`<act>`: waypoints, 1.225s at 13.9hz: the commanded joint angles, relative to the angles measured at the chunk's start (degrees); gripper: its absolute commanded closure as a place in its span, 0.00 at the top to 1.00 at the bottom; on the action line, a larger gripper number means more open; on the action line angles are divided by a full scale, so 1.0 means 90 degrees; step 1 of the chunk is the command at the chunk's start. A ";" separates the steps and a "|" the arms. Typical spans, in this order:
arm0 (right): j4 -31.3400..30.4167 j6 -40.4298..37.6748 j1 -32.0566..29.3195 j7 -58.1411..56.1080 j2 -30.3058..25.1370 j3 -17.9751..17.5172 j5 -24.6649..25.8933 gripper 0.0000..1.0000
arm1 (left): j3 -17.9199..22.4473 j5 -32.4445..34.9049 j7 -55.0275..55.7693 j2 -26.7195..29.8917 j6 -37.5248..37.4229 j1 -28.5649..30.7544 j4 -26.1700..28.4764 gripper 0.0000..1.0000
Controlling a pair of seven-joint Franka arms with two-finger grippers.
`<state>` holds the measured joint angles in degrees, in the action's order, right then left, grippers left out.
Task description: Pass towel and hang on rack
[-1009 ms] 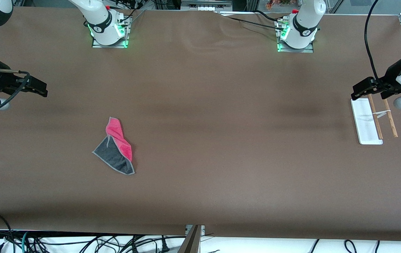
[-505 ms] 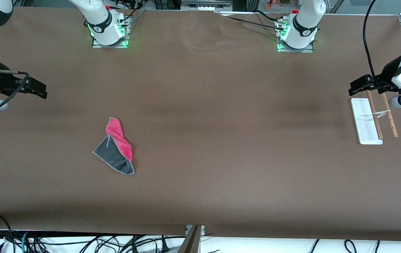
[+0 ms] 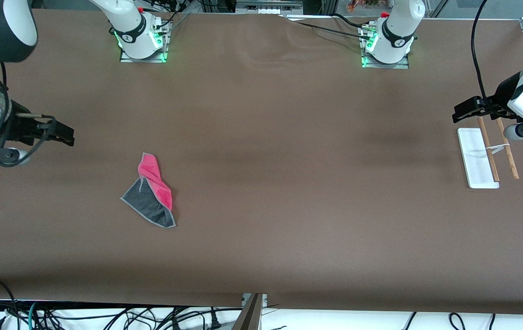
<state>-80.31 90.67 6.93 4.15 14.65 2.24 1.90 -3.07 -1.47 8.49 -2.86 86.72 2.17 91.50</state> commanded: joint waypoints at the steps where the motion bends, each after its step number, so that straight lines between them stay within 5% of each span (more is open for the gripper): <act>1: -0.0021 0.0227 -0.0009 0.0007 0.0352 -0.0024 -0.0220 1.00 | 0.0009 -0.0062 0.0062 -0.0044 0.0042 -0.0027 -0.0147 1.00; 17: -0.0031 0.2707 0.0772 -0.0002 0.2960 -0.0131 -0.0368 1.00 | -0.0001 -0.0257 0.0218 -0.0063 0.0042 -0.0027 -0.0128 1.00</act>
<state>-81.03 112.92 13.79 4.56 39.32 1.30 -0.55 -3.21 -2.90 9.96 -2.87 87.23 2.11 91.42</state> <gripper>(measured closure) 0.000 0.000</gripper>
